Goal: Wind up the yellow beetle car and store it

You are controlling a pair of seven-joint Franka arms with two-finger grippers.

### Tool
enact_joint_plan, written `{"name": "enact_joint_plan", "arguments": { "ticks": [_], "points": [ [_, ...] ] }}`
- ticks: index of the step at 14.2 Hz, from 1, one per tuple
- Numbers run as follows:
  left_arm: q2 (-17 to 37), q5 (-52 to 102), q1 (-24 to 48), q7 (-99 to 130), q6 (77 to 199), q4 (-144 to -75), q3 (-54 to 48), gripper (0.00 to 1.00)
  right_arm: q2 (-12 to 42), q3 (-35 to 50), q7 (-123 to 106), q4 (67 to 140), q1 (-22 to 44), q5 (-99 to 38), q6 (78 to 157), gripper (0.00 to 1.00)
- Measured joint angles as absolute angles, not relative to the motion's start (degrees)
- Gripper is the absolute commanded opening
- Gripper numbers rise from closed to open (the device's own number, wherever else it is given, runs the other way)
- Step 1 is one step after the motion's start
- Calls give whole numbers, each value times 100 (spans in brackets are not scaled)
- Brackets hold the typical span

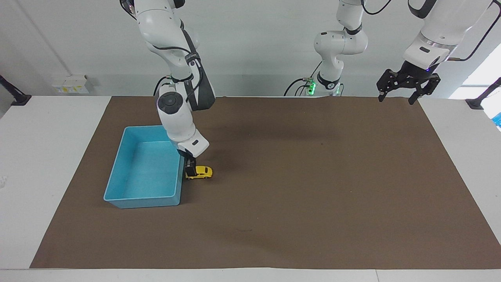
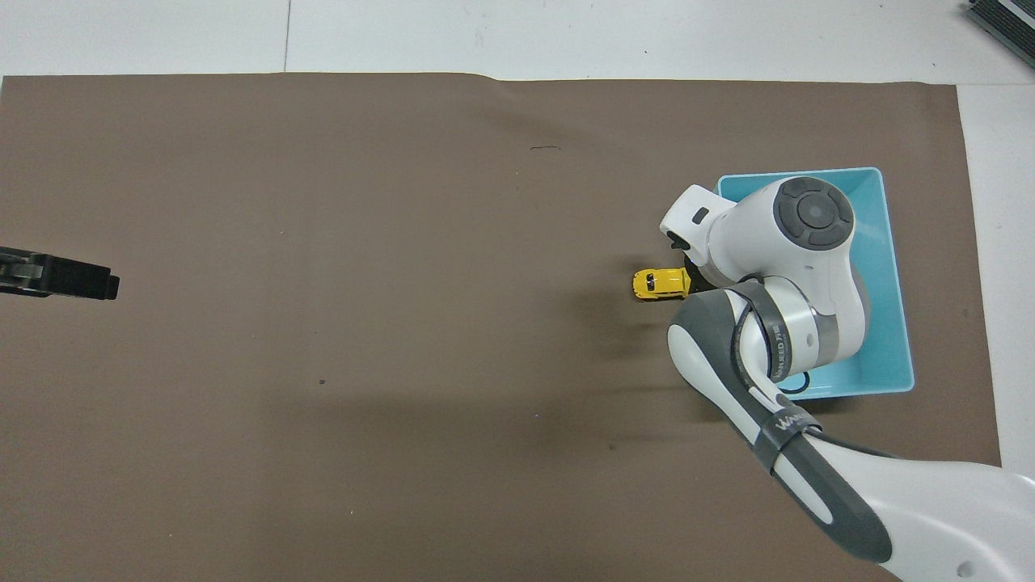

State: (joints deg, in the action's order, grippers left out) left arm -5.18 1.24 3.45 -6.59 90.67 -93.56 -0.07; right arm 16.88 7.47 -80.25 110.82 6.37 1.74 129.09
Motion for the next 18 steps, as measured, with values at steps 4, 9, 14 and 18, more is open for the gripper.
{"name": "enact_joint_plan", "arguments": {
  "ticks": [4,9,14,18],
  "points": [
    [-518,127,344,-657,9063,-9352,4,100,1810,755,-7912,11087,705,173,12996,100],
    [-518,127,335,-650,9053,-9352,45,100,1971,760,-7699,11158,898,177,13297,100],
    [-518,127,335,-649,9048,-9352,45,100,2005,741,-7699,11191,863,180,13353,93],
    [-518,127,335,-648,9046,-9352,45,100,2005,733,-7656,11191,862,180,13355,63]
  ]
}}
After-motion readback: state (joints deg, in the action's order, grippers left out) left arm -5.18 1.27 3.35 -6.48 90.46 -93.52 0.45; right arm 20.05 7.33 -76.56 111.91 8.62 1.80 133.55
